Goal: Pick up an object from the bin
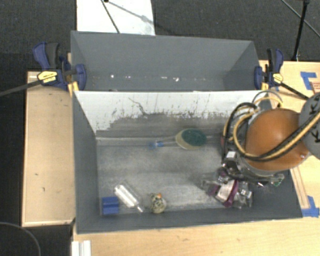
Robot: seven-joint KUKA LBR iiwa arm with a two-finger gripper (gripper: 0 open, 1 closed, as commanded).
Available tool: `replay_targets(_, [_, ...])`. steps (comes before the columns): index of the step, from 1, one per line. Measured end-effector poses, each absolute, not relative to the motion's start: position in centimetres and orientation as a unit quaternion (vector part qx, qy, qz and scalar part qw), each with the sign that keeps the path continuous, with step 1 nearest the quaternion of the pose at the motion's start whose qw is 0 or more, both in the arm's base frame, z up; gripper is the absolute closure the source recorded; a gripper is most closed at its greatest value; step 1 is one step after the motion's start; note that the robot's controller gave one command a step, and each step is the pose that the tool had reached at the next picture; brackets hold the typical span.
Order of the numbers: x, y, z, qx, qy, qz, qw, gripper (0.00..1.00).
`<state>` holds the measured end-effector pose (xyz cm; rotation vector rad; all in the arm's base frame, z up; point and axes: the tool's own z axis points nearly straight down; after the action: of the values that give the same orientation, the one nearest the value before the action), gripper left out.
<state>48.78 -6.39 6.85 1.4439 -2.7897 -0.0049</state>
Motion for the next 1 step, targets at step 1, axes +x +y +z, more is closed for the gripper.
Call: replay_targets(1, [49.91, -8.39, 7.03, 0.378, -0.926, 0.0, -0.002, 0.0])
